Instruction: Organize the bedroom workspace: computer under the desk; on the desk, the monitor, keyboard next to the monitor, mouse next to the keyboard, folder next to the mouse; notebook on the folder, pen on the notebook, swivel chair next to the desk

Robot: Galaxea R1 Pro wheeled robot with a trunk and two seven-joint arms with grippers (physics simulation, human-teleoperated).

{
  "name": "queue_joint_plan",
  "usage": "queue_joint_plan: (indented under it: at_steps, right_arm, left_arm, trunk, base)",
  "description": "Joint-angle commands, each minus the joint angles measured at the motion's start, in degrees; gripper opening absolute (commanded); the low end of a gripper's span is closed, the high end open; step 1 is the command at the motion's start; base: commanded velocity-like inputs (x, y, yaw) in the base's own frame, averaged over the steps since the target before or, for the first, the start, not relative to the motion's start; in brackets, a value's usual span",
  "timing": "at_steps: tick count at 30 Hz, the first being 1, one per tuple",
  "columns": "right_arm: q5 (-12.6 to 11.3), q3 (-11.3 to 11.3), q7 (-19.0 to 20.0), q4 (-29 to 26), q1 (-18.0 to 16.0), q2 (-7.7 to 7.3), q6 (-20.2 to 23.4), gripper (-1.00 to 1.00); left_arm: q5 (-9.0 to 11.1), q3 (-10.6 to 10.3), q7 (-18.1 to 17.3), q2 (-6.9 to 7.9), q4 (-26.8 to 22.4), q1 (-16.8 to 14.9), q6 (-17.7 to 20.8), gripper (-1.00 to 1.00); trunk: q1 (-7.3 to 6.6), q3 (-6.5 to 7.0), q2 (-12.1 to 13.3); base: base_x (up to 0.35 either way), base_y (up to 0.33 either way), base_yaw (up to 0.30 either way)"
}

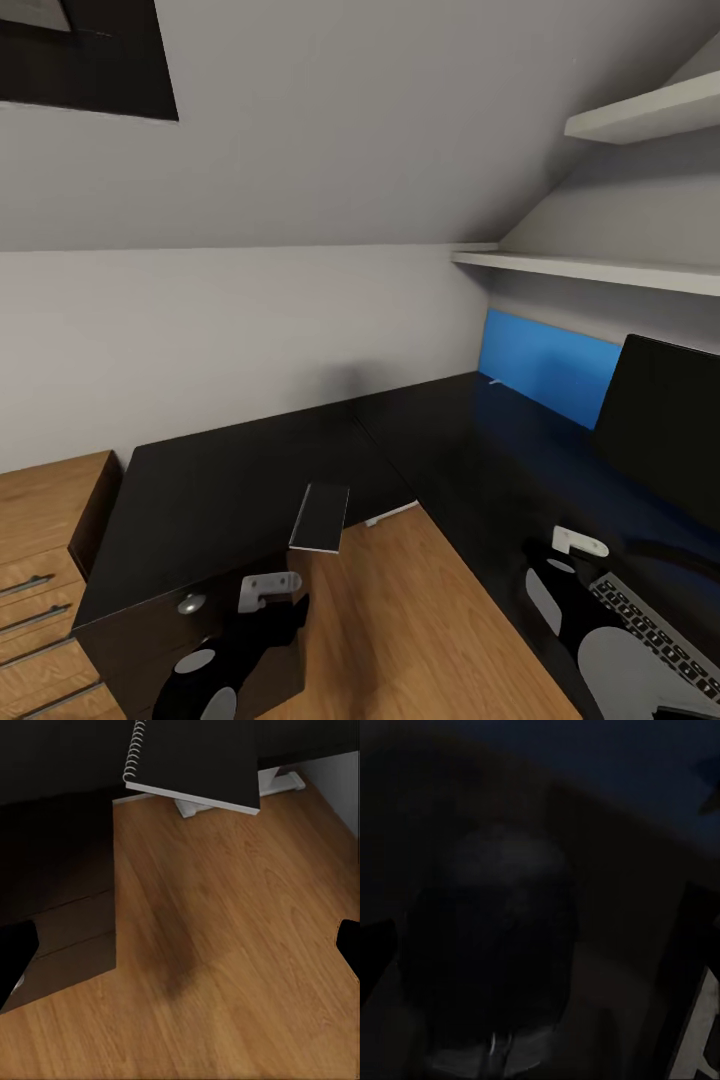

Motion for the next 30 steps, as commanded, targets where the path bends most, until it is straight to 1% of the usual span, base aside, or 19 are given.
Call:
queue_joint_plan:
  at_steps: [1, 6, 19, 22, 23, 26, 30]
  right_arm:
    - [-0.39, 0.08, -0.18, -0.12, -0.02, 0.02, 0.17, 1.00]
    - [-0.39, 0.13, -0.18, -0.15, -0.03, 0.08, 0.15, 1.00]
    - [-0.32, 0.20, -0.27, -0.91, -0.03, 0.22, -0.01, 1.00]
    - [-0.31, 0.25, -0.38, -2.13, 0.00, 0.27, -0.50, 1.00]
    - [-0.36, 0.16, -0.50, -6.38, 0.10, 0.93, -1.26, 1.00]
    - [-0.33, 0.17, -0.52, -8.12, 0.18, 1.69, -1.40, 1.00]
    - [-0.10, 0.17, -0.60, -10.14, 0.24, 3.38, -1.43, 1.00]
  left_arm:
    - [0.99, -0.11, 0.59, 0.08, -0.07, -0.06, 0.09, 1.00]
    - [2.10, -0.09, 0.59, 0.11, -0.07, -0.04, 0.09, 1.00]
    - [2.14, -0.09, 0.59, 0.11, -0.07, -0.06, 0.15, 1.00]
    - [2.14, -0.09, 0.59, 0.11, 0.01, -0.04, 0.19, 1.00]
    - [2.14, -0.02, 0.59, 0.18, 0.08, -0.06, 0.23, 1.00]
    - [2.14, -0.01, 0.59, 0.19, 0.10, -0.05, 0.25, 1.00]
    - [2.14, -0.04, 0.59, 0.17, 0.23, -0.06, 0.29, 1.00]
  trunk:
    - [0.00, -0.07, -0.04]
    - [0.00, -0.07, -0.04]
    - [0.00, -0.07, -0.04]
    - [-0.66, 0.47, 1.16]
    - [-0.88, 0.65, 1.56]
    - [-1.54, 1.19, 2.77]
    - [-2.42, 1.91, 4.37]
  base:
    - [0.000, 0.000, 0.000]
    - [0.000, 0.000, 0.000]
    - [0.000, 0.000, 0.000]
    - [0.000, 0.000, 0.000]
    - [0.000, 0.000, 0.000]
    - [0.000, 0.000, 0.000]
    - [0.000, 0.000, 0.000]
